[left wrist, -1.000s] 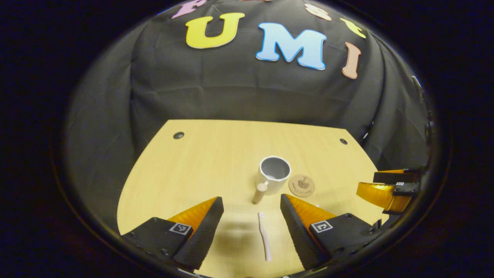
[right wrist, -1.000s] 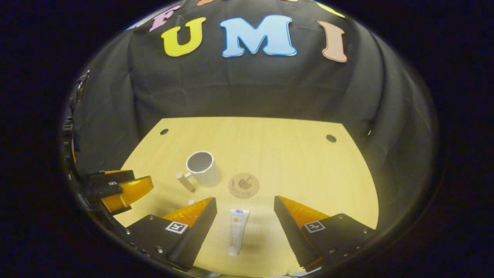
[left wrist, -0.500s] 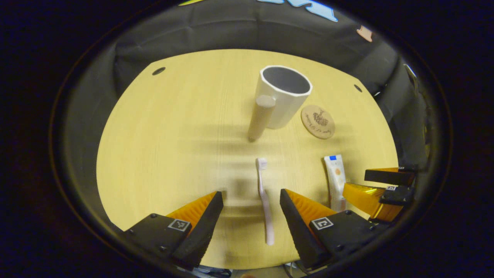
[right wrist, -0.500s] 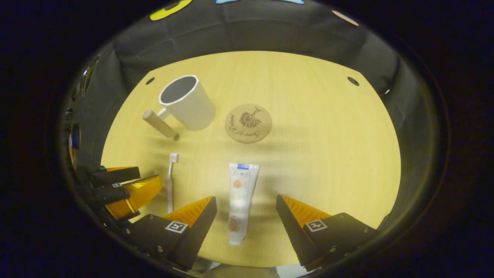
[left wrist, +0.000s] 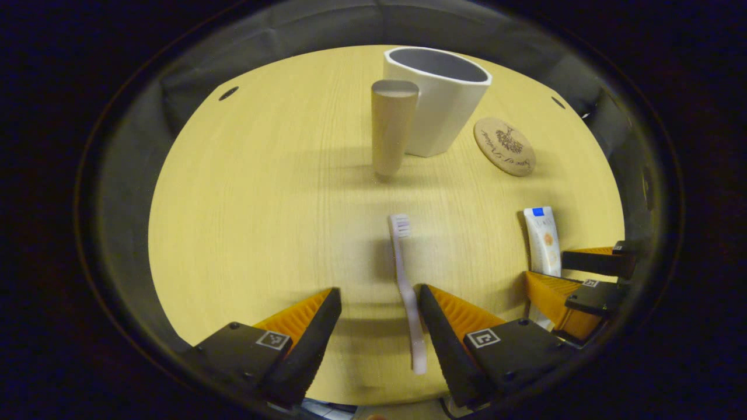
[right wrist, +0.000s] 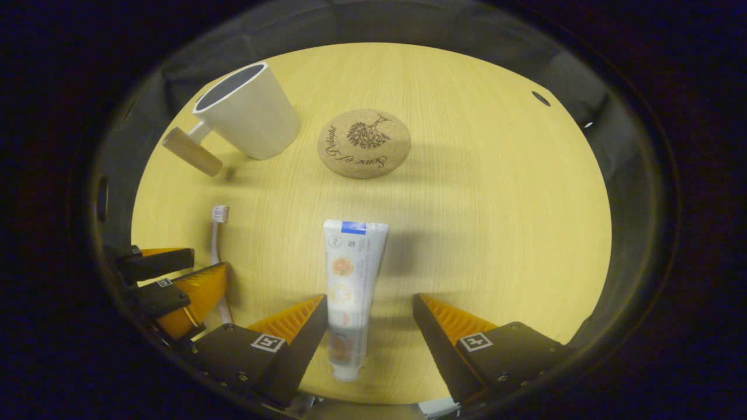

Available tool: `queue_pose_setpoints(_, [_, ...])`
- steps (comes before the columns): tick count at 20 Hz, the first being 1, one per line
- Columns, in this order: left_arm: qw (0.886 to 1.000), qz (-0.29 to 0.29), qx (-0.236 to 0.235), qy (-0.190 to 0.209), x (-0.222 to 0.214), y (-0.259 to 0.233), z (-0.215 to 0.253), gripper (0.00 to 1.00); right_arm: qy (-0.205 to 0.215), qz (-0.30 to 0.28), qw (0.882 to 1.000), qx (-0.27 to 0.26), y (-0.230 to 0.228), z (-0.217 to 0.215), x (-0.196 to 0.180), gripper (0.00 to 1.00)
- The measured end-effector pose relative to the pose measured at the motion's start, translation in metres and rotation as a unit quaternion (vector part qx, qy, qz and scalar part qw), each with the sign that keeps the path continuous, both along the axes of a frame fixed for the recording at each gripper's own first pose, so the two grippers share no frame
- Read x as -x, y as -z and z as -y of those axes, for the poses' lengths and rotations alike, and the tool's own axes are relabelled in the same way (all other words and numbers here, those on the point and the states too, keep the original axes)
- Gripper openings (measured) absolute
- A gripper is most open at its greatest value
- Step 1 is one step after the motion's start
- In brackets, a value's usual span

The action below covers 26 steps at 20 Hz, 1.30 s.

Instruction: Put the toothbrush and toothpaste on the desktop into the cup, then pick up the cup and place it on the coaster on the desktop.

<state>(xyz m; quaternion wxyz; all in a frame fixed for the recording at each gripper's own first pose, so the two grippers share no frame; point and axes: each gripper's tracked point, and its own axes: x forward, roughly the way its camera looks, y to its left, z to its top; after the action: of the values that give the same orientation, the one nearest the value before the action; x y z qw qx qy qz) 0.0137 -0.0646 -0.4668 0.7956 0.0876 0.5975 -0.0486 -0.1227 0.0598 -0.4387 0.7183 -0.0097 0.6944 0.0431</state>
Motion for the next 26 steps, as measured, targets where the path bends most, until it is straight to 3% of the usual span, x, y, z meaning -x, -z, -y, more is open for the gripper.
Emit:
queue_pose_setpoints(2, [1.0,-0.001,0.002,-0.006,0.0,-0.001,-0.001,0.94,0.005,-0.006,1.0,0.003,0.0,0.0,0.0,0.92])
queue_pose_setpoints(3, [1.0,0.0,0.002,-0.008,-0.001,-0.001,-0.002,0.89,0.016,-0.011,1.0,0.007,0.0,0.0,0.0,0.93])
queue_pose_setpoints(4, [1.0,-0.001,0.0,-0.008,-0.001,-0.002,-0.001,0.95,0.032,-0.028,0.999,0.01,0.0,0.0,0.005,0.93])
queue_pose_setpoints(6, [1.0,-0.006,0.0,-0.001,0.001,-0.001,0.007,0.84,0.037,-0.04,0.998,0.012,0.001,-0.002,0.006,0.95])
queue_pose_setpoints(8, [1.0,-0.007,-0.001,0.009,0.002,-0.001,0.015,0.58,0.038,-0.042,0.998,0.013,0.0,-0.002,0.005,0.88])
queue_pose_setpoints(9, [1.0,-0.008,-0.003,0.011,0.002,-0.004,0.02,0.43,0.035,-0.047,0.998,0.012,-0.001,-0.001,0.007,0.76])
queue_pose_setpoints(10, [1.0,-0.011,-0.001,0.011,0.001,-0.002,0.02,0.46,0.045,-0.046,0.998,0.014,-0.002,0.0,0.006,0.52])
queue_pose_setpoints(11, [1.0,-0.001,0.008,-0.007,-0.003,-0.009,0.017,0.42,0.026,-0.049,0.998,0.015,-0.002,0.001,0.005,0.46])
queue_pose_setpoints(12, [1.0,-0.006,0.009,-0.008,0.001,-0.007,0.017,0.17,0.034,-0.061,0.997,0.014,0.001,0.0,0.01,0.3])
queue_pose_setpoints(14, [1.0,-0.004,0.008,-0.008,-0.001,-0.009,0.017,0.16,0.031,-0.061,0.998,0.009,-0.004,0.001,0.01,0.3])
queue_pose_setpoints(15, [1.0,0.001,0.01,-0.017,-0.001,-0.007,0.017,0.08,0.042,-0.05,0.998,0.01,-0.002,0.001,0.006,0.3])
queue_pose_setpoints(16, [1.0,0.002,0.011,-0.014,0.0,-0.008,0.017,0.08,0.055,-0.055,0.997,0.005,-0.004,0.001,0.008,0.17])
queue_pose_setpoints(23, [0.998,0.003,0.058,-0.016,0.009,-0.008,0.03,0.08,0.121,-0.072,0.989,-0.039,-0.008,0.002,0.016,0.18])
queue_pose_setpoints(25, [0.997,0.027,0.067,0.003,0.012,-0.042,0.036,0.13,0.13,-0.064,0.989,-0.04,-0.015,0.012,0.015,0.17])
queue_pose_setpoints(26, [0.996,0.042,0.078,0.009,0.01,-0.06,0.042,0.08,0.143,-0.056,0.987,-0.041,-0.019,0.016,0.013,0.17])
